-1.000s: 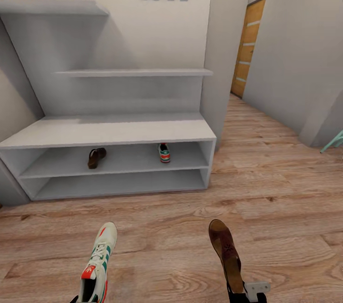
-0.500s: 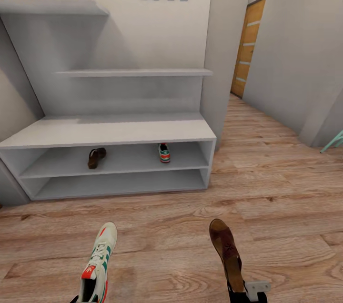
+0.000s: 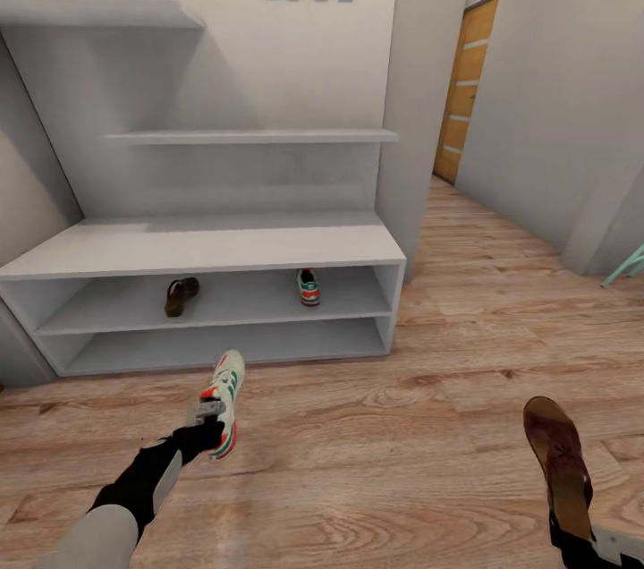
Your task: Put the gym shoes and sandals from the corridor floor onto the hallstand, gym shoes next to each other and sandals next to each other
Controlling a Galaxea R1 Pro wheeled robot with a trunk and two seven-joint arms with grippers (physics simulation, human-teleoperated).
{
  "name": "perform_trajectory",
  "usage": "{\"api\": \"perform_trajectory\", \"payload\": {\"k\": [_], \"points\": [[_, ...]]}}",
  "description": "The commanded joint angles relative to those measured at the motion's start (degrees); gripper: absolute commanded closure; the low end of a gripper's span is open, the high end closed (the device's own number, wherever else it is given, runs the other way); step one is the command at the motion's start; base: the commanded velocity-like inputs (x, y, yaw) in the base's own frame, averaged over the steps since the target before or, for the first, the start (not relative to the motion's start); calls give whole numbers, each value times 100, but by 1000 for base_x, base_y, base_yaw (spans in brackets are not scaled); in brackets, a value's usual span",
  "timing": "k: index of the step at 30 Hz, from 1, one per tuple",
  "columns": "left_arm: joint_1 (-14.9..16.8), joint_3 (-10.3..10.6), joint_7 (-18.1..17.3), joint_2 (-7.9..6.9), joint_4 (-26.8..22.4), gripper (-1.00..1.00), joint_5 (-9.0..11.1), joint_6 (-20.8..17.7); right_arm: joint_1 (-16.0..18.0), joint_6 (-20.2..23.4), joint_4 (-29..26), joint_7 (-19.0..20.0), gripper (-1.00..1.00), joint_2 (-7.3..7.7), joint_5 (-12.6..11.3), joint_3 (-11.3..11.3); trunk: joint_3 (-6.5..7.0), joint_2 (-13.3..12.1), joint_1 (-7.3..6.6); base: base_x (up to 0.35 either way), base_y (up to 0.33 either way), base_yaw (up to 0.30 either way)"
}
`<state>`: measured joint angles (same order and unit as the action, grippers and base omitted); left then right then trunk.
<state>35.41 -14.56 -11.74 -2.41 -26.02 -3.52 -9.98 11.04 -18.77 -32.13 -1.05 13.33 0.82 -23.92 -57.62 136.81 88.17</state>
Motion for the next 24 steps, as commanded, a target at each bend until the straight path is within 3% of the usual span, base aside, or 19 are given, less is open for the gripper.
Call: {"api": "perform_trajectory", "payload": {"k": [1,7,15,24], "points": [[167,-44,65,31,-7,100,-49,-208,3,192,-2,-12,100,54,-115,-9,-6,2,-1,0,0,0],[671,-43,648,130,-10,100,-140,-595,3,1071,-230,-12,100,155,-581,-25,-6,2,-1,0,0,0],[777,1,846,162,-23,100,-212,-658,3,1289,-371,-6,100,125,-682,-13,-6,2,-1,0,0,0],[747,544,865,154,-223,100,-227,-678,3,1322,-464,-9,100,37,-700,12,-6,2,-1,0,0,0]]}}
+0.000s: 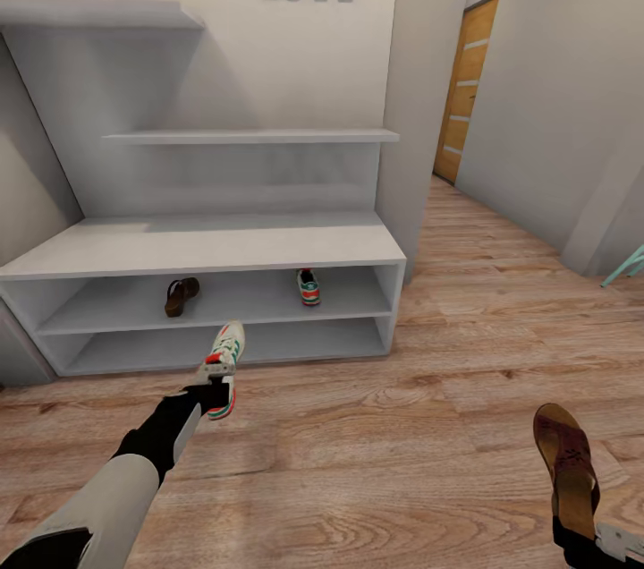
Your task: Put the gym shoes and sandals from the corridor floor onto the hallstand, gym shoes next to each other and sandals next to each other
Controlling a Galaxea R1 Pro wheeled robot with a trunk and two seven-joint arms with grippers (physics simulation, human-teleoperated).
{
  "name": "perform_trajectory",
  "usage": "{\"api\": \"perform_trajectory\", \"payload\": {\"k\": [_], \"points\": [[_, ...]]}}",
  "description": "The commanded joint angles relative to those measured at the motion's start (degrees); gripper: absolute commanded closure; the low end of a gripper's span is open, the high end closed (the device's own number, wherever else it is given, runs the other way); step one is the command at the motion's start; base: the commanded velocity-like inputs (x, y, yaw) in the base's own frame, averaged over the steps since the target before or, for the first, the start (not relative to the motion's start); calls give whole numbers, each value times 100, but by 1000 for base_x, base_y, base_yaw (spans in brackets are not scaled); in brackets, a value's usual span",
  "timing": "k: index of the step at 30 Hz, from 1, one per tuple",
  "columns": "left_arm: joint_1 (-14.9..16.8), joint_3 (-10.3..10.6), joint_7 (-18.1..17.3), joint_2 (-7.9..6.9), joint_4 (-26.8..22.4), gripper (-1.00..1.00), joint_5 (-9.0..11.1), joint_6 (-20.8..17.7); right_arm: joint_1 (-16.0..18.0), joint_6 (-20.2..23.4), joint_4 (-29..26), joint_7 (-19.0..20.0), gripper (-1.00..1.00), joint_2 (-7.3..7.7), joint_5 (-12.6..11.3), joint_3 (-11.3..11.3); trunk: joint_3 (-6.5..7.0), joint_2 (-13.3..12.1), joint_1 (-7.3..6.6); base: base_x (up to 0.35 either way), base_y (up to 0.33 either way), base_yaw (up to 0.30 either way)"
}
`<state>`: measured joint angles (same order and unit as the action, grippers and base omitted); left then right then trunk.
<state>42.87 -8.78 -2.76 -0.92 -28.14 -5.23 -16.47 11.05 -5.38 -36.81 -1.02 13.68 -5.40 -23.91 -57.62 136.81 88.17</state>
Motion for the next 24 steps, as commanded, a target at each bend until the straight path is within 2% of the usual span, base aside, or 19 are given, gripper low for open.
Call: {"api": "perform_trajectory", "payload": {"k": [1,3,4,6,11,16,20,24], "points": [[-10,4,-32,6,-88,100,-56,-40,2,-16,-7,-12,100,-2,-77,10,-5,2,-1,0,0,0],[-7,22,-31,10,-143,100,-53,-135,2,-16,-15,-12,100,-1,-76,9,-5,2,-1,0,0,0],[31,32,-25,15,-206,100,-49,-377,2,-16,-25,-12,100,3,-75,2,-27,42,21,0,0,0],[41,33,-24,18,-243,100,-48,-423,2,-16,-27,-12,100,3,-75,1,-76,122,65,0,0,0],[181,35,-21,39,-743,100,-39,-971,2,-16,-24,-12,100,3,-75,-8,-210,323,175,0,0,0],[209,35,-21,51,-1066,100,-39,-1158,2,-16,-28,-12,100,3,-75,-15,-291,403,219,0,0,0],[208,50,-22,56,-1246,100,-39,-1376,2,-16,-28,-12,100,10,-70,-17,-309,403,219,0,0,0],[163,74,-17,55,-1319,100,-39,-1434,2,-19,-28,-12,100,12,-67,-19,-312,403,219,16,0,0]]}}
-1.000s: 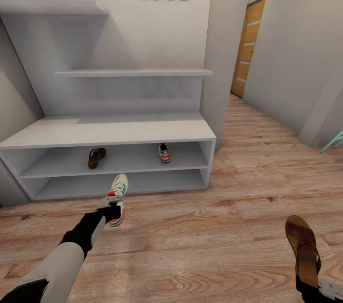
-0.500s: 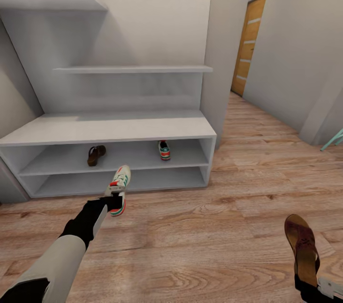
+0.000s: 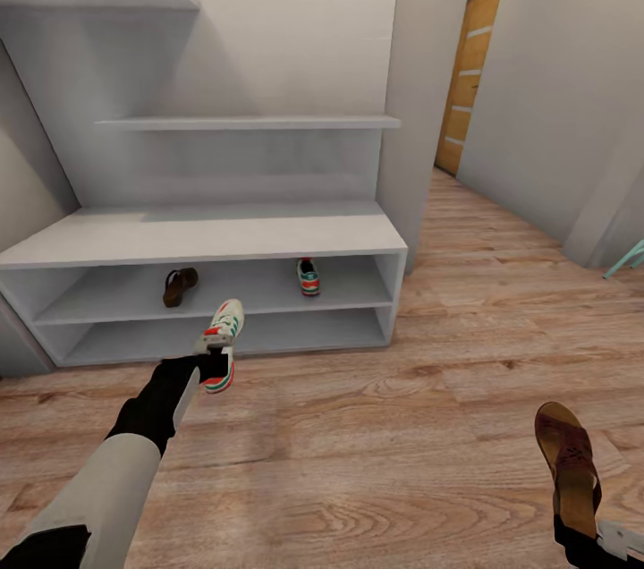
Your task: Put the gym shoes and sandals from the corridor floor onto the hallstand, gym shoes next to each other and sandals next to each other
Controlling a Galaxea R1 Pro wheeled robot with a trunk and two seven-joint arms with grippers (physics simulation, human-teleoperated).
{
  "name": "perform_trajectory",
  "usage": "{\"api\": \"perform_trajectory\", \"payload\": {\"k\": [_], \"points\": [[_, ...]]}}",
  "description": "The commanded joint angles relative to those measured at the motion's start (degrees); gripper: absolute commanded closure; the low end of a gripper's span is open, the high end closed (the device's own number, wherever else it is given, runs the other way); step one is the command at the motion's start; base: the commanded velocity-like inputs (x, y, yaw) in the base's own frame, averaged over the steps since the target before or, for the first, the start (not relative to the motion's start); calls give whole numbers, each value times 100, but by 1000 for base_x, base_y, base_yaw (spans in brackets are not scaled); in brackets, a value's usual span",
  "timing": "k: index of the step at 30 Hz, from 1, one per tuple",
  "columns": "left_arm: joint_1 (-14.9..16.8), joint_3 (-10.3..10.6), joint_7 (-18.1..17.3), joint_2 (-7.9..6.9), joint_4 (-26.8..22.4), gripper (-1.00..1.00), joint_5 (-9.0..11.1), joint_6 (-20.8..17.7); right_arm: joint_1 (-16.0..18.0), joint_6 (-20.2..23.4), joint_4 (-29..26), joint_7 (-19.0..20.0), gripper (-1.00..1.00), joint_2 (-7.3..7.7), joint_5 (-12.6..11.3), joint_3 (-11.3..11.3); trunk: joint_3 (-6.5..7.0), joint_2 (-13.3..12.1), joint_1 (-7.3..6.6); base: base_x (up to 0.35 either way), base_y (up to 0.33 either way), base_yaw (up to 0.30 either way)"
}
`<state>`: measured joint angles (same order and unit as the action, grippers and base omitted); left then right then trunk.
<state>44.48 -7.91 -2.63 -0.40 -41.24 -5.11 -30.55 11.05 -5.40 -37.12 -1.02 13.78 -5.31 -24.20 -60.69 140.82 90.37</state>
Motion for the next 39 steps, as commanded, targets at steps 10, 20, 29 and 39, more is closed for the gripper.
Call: {"api": "perform_trajectory", "payload": {"k": [10,20,29,39], "points": [[-26,-9,-11,27,38,100,-51,27,2,-22,11,-4,100,10,-64,36,-6,2,-1,215,-26,0],[-71,43,-81,15,-21,100,-57,138,6,-3,5,-3,100,-43,-48,29,-6,2,-1,29,-7,0],[-71,43,-55,22,-16,100,-74,212,5,4,-3,-3,100,-42,-49,17,-42,82,43,0,0,0],[-20,28,274,146,-25,100,-61,230,9,4,3,-7,100,-42,-49,12,-152,243,133,0,0,0]]}}
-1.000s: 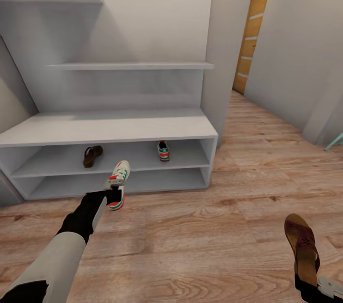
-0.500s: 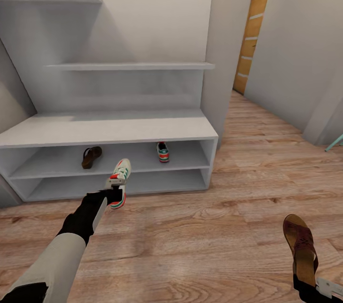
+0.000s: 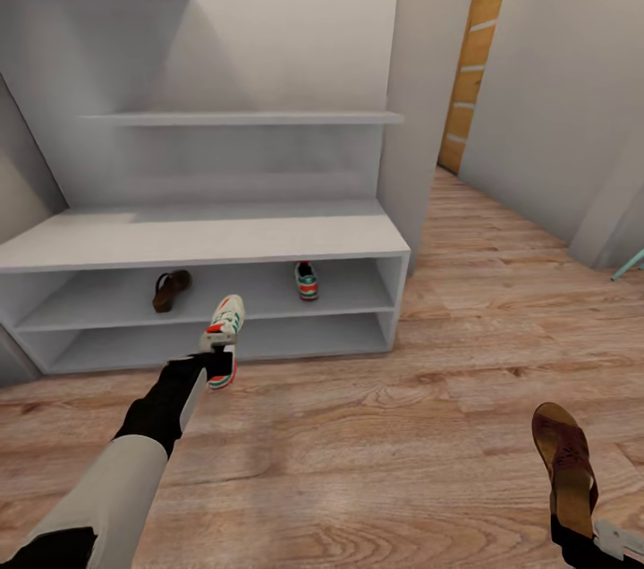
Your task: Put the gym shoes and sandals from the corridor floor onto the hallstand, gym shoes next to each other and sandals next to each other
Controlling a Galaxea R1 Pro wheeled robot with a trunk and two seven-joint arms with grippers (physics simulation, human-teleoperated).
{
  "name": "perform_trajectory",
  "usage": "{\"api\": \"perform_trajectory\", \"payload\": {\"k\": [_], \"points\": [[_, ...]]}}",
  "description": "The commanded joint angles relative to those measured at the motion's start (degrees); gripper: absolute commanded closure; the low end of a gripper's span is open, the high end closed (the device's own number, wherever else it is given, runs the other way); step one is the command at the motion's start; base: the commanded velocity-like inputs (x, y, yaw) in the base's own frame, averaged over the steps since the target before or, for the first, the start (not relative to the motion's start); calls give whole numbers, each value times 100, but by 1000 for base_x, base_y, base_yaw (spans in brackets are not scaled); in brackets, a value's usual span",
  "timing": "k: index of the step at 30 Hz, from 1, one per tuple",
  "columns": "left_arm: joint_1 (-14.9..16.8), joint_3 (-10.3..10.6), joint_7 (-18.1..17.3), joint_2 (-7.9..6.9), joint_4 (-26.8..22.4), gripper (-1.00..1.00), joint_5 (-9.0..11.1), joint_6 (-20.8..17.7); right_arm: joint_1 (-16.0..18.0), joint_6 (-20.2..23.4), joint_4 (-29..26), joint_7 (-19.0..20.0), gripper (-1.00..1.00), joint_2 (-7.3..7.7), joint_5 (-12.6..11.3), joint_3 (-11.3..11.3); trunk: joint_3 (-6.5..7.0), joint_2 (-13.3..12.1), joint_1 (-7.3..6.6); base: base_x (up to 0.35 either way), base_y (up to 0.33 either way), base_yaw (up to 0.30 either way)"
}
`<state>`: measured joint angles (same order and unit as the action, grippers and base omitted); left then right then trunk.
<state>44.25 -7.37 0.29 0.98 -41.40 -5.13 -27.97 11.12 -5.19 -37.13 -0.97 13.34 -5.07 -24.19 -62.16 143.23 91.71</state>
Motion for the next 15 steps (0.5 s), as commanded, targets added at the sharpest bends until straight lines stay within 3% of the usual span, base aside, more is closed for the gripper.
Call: {"api": "perform_trajectory", "payload": {"k": [1,3,4,15], "points": [[6,-2,17,33,-12,100,-61,-26,1,-17,2,-12,100,2,-73,10,-35,3,1,0,0,0],[10,65,86,74,-20,100,-63,-27,-1,-17,-3,-11,100,2,-73,10,-93,6,6,0,0,0],[11,167,679,83,-22,100,-62,-28,0,-17,-5,-10,100,2,-73,10,-118,7,9,0,0,0],[5,320,940,99,-26,100,-57,-24,-3,-16,-14,-10,100,2,-73,10,-372,21,35,0,0,0]]}}
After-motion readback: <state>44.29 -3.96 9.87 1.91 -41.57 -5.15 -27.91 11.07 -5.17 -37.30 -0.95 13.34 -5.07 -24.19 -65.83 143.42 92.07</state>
